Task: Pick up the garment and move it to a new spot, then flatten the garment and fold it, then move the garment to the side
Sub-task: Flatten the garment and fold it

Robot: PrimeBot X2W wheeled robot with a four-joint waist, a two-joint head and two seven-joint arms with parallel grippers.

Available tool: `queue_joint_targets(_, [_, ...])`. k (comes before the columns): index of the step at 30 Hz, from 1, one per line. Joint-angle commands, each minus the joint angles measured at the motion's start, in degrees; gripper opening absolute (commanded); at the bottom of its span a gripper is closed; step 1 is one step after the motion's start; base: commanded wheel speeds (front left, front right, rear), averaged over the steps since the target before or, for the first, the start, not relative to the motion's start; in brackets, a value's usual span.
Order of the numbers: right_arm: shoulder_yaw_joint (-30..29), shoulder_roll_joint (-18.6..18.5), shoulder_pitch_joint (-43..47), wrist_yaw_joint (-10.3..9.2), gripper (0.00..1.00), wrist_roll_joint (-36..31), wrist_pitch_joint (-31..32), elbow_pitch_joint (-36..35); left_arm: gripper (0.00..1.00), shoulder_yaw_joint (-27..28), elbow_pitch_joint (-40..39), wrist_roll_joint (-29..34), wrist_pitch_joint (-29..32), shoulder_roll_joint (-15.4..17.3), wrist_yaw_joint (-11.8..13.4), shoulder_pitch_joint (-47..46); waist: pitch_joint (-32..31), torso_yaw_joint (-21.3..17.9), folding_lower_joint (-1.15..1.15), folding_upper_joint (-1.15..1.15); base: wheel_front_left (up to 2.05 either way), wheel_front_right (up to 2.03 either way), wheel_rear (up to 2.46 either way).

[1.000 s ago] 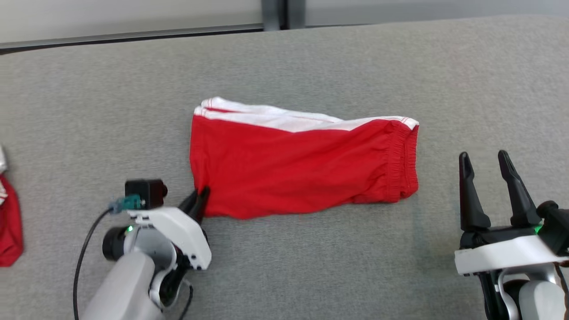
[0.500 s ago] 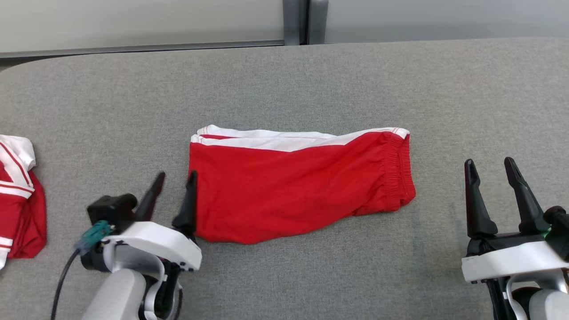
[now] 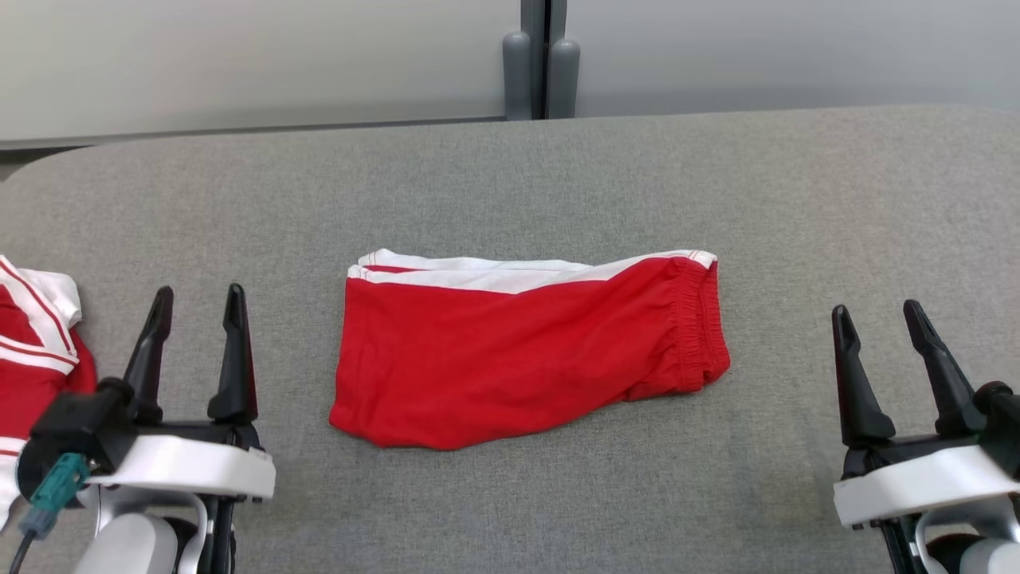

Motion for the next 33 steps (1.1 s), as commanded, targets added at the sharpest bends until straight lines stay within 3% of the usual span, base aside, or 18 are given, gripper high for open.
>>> queue_joint_targets(1, [-0.2, -0.2, 1.1, -0.08, 1.0, -0.3, 0.5, -0.4, 1.0, -0.1, -1.1, 0.4, 0.6, 0.7, 0.5, 1.5, -1.0, 0.0, 0.0, 0.0, 0.0, 0.0, 0.0])
queue_joint_targets(15, [-1.4, 0.1, 2.6, -0.09, 1.0, -0.4, 1.8, -2.4, 1.0, -0.9, -5.4, 0.8, 2.8, 2.1, 1.5, 3.5, -0.9, 0.3, 0.0, 0.0, 0.0, 0.0, 0.0])
queue_joint_targets(21, [-2.5, -0.1, 2.0, -0.09, 1.0, -0.9, 2.6, -1.3, 1.0, -1.5, -6.8, 0.8, 2.7, 1.7, 1.3, 1.6, 1.3, 2.3, 0.0, 0.0, 0.0, 0.0, 0.0])
queue_joint_targets(26, [-0.7, -1.6, -1.2, -0.06, 1.0, -1.3, 3.3, 3.0, 1.0, -2.7, -7.5, 1.0, 2.0, 0.6, 0.5, -0.9, 4.9, 5.6, 0.0, 0.0, 0.0, 0.0, 0.0])
queue_joint_targets(33, [1.7, -2.1, -8.2, -0.05, 1.0, -0.5, 2.5, 15.1, 1.0, -3.7, -6.8, 0.8, 0.3, -1.4, -0.7, -4.5, 9.9, 11.1, 0.0, 0.0, 0.0, 0.0, 0.0])
